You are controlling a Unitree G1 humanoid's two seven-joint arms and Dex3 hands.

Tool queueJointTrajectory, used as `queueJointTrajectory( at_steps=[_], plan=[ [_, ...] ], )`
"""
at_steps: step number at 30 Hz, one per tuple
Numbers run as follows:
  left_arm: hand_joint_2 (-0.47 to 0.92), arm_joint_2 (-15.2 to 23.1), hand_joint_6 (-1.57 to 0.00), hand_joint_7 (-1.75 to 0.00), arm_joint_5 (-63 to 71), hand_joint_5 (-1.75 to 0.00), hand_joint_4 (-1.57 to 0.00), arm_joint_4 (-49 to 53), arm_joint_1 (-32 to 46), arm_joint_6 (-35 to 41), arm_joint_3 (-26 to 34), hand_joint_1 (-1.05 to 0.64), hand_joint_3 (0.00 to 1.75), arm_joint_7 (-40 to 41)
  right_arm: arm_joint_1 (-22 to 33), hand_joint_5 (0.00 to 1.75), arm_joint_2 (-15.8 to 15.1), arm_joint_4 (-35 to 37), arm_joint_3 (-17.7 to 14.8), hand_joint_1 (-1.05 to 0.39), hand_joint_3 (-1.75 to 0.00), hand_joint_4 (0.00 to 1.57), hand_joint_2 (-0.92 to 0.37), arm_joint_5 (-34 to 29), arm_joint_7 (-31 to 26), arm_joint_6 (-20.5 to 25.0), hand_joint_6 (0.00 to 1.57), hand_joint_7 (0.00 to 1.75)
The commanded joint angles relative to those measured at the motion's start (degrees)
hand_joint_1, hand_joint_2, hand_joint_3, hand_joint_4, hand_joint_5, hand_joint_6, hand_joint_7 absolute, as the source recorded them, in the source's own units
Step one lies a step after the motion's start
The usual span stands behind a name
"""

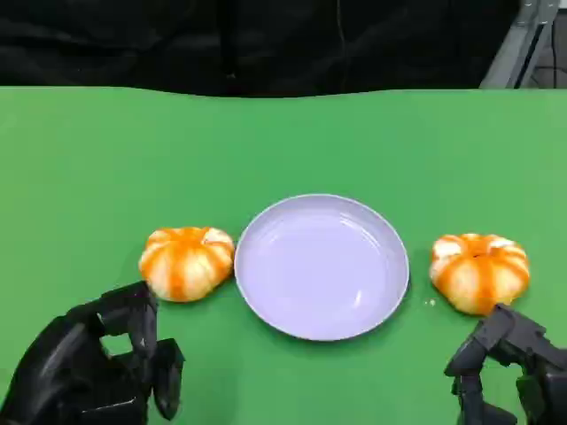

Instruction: Grasp the bread from the table and place it into the plate.

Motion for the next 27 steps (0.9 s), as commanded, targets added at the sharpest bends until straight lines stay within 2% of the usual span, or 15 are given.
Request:
queueJointTrajectory(
  at_steps=[1,27],
  plan=[
    [0.51,0.55,-0.88,-1.75,-0.34,-1.75,-1.03,-0.05,-0.28,-0.20,0.33,0.07,1.70,-0.07,0.41,1.75,-0.73,-0.65,-0.46,-0.11,-1.24,0.84,-0.51,0.46,-0.03,-0.12,0.76,1.49],
    [0.52,0.61,-0.86,-1.75,-0.66,-1.75,-1.02,-0.54,-0.24,0.43,0.42,0.10,1.69,0.30,0.31,1.75,-0.89,-0.62,-0.49,-0.11,-1.25,0.84,-0.51,0.12,-0.07,-0.23,0.75,1.50]
  ],
)
